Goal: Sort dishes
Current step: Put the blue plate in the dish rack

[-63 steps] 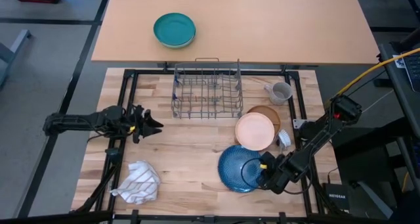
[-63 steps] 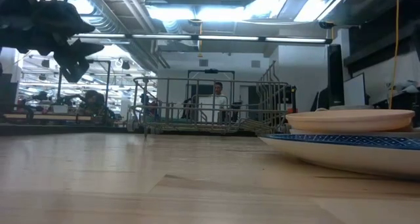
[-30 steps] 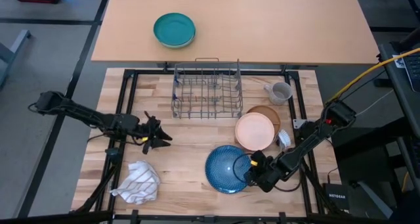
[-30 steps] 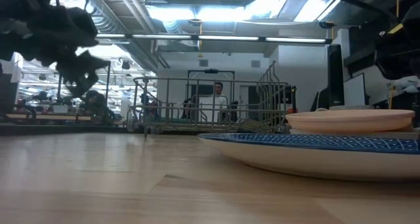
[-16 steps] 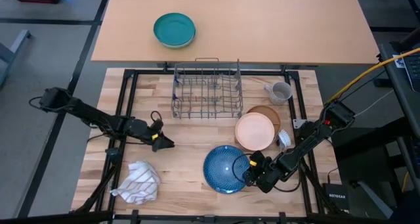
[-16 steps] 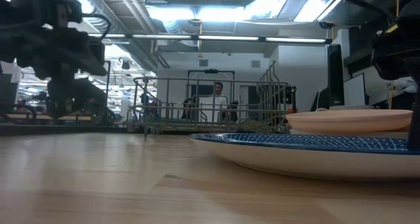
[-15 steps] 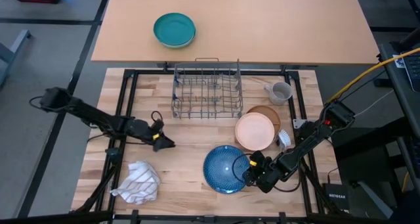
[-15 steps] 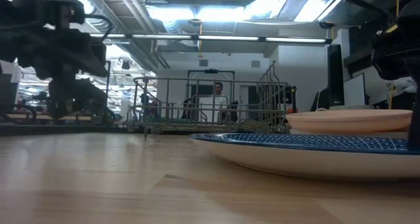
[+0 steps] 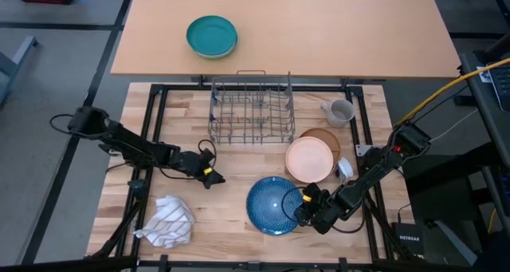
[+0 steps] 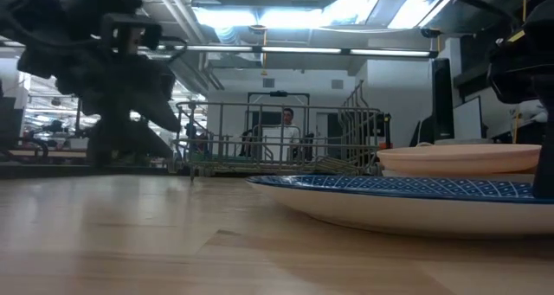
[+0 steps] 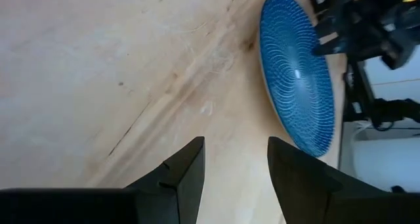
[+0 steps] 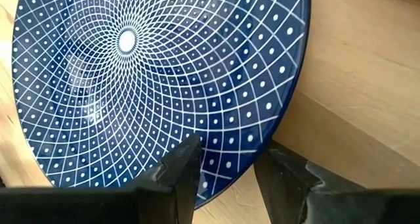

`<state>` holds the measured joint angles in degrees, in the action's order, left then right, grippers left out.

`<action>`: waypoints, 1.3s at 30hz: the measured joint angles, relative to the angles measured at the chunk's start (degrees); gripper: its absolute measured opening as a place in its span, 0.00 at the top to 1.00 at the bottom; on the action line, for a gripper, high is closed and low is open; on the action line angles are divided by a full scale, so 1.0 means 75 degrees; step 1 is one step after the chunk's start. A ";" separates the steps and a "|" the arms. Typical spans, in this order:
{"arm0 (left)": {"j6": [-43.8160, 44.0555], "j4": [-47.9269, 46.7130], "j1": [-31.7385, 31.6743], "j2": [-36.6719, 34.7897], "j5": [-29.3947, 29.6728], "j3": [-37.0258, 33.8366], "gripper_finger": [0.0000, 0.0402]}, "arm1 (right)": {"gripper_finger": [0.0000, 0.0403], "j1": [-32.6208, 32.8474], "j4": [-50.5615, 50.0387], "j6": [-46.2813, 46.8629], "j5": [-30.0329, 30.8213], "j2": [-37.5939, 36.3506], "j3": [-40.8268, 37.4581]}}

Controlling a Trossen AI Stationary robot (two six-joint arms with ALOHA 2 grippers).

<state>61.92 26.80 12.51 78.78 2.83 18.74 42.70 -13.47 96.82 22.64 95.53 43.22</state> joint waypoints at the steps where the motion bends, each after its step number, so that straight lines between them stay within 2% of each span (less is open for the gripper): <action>1: 0.0025 0.0006 0.0000 0.0194 0.0000 0.0106 0.61 | 0.64 0.0000 0.0000 0.0000 0.0014 0.0000 0.0000; 6: 0.0255 -0.0011 0.0000 0.1064 -0.0028 0.0567 0.61 | 0.66 0.0000 0.0010 -0.0002 0.0127 0.0003 -0.0007; 14: 0.0115 0.0004 0.0000 0.1856 -0.0356 0.1127 0.61 | 0.83 -0.0020 0.0072 0.0035 0.0630 0.0015 -0.0017; 18: 0.0010 0.0012 0.0000 0.2098 -0.0353 0.1347 0.61 | 0.88 -0.0012 0.0226 0.0044 0.0954 0.0010 -0.0012; 27: -0.0568 -0.0040 0.0000 0.2640 -0.0380 0.1934 0.61 | 0.87 -0.0017 0.0884 -0.0388 0.1044 0.0012 -0.0017; 31: -0.0908 -0.0110 -0.0039 0.2654 -0.0738 0.2103 0.61 | 0.87 -0.0017 0.0915 -0.0418 0.1042 0.0012 -0.0017; 35: -0.0840 -0.0060 -0.0137 0.2626 -0.1271 0.2180 0.61 | 0.86 -0.0017 0.0924 -0.0426 0.1044 0.0012 -0.0017; 39: -0.0526 -0.0056 -0.0163 0.2626 -0.1313 0.2175 0.61 | 0.86 -0.0017 0.0943 -0.0566 0.1112 0.0012 -0.0015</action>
<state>57.98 26.39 11.29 98.48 -7.01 35.05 42.57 -6.40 92.57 30.98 95.61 43.11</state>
